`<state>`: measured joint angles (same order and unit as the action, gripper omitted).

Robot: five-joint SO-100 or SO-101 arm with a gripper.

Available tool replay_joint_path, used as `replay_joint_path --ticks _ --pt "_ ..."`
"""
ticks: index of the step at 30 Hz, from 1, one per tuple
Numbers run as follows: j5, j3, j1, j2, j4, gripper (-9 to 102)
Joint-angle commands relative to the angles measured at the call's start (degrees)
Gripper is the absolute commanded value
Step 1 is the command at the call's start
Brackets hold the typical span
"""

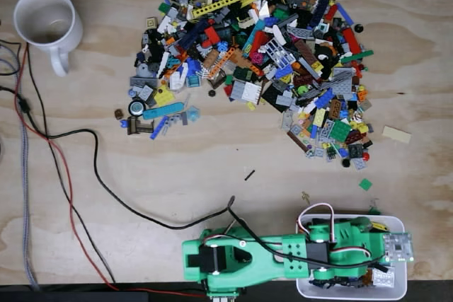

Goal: Find the closest Lego and put it in the bin.

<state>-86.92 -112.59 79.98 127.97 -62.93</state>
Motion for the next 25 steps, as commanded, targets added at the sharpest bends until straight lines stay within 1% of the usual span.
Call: replay_joint_path --ticks 1,2,3,5,7,9,12,15,18,20,25 --pt "1.1 0.5 -19.1 4.7 -0.3 17" --pt "2.1 -0.2 -24.1 5.1 -0.6 16" --pt "0.7 -0.7 -29.0 5.9 -2.6 16" --pt "0.5 -3.6 -38.6 7.9 -2.2 16" --pt "-0.5 -5.4 -47.3 9.2 -3.7 16" --pt "-0.2 -6.9 -54.5 9.6 -4.6 18" --pt "2.2 -10.9 -63.6 11.4 -2.6 18" --pt "4.4 -13.3 -70.5 12.3 -2.4 18" --pt "6.2 -15.2 -75.4 12.7 -1.3 18" --pt "7.2 -16.3 -77.3 12.8 0.6 18" --pt "7.6 -16.3 -79.2 12.4 1.7 18"
